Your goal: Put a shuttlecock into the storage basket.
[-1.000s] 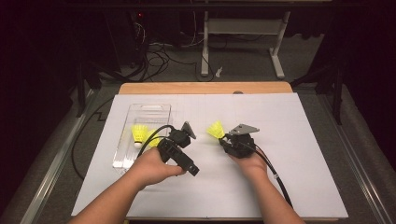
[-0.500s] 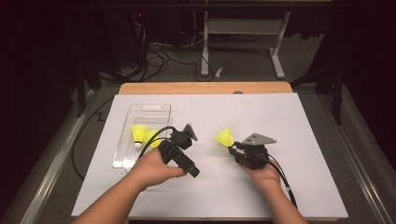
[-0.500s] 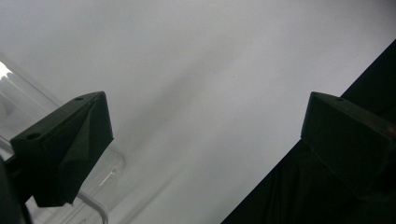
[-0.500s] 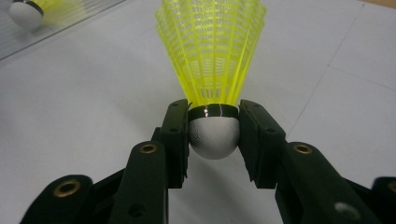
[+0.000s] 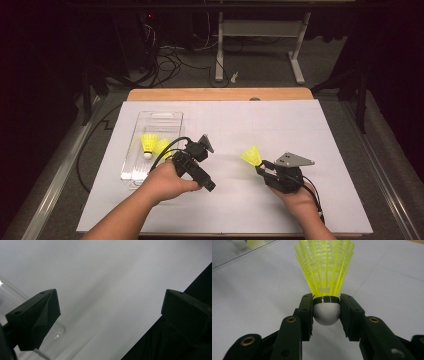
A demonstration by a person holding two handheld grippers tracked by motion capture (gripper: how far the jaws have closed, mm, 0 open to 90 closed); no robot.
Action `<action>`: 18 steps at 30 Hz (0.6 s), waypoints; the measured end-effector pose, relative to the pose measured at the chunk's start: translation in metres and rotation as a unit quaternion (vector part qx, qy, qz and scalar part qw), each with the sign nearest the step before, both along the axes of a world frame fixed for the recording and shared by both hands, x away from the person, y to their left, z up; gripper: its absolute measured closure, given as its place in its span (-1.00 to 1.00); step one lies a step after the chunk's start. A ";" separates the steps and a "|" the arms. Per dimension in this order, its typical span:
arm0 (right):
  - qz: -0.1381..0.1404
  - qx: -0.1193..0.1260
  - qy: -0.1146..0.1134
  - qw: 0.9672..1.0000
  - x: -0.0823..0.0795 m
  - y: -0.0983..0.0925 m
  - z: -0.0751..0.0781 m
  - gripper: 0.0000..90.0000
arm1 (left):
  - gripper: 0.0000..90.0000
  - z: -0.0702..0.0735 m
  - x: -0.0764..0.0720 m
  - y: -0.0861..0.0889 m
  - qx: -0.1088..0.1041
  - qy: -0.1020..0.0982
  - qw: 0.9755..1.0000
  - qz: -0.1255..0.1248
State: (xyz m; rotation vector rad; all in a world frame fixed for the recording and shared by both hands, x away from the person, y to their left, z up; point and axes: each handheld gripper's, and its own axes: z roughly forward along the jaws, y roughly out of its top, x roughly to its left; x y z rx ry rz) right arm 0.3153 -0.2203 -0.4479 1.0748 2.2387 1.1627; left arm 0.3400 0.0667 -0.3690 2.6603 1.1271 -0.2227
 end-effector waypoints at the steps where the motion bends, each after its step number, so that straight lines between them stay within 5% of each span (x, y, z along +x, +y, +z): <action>1: 0.000 0.000 0.000 1.000 -0.001 -0.002 0.000 0.46 | -0.93 0.000 0.000 0.000 0.001 0.000 1.000 0.000; 18: 0.010 0.006 -0.005 1.000 -0.035 -0.029 -0.008 0.46 | -0.90 -0.001 -0.002 -0.001 -0.001 -0.003 1.000 -0.003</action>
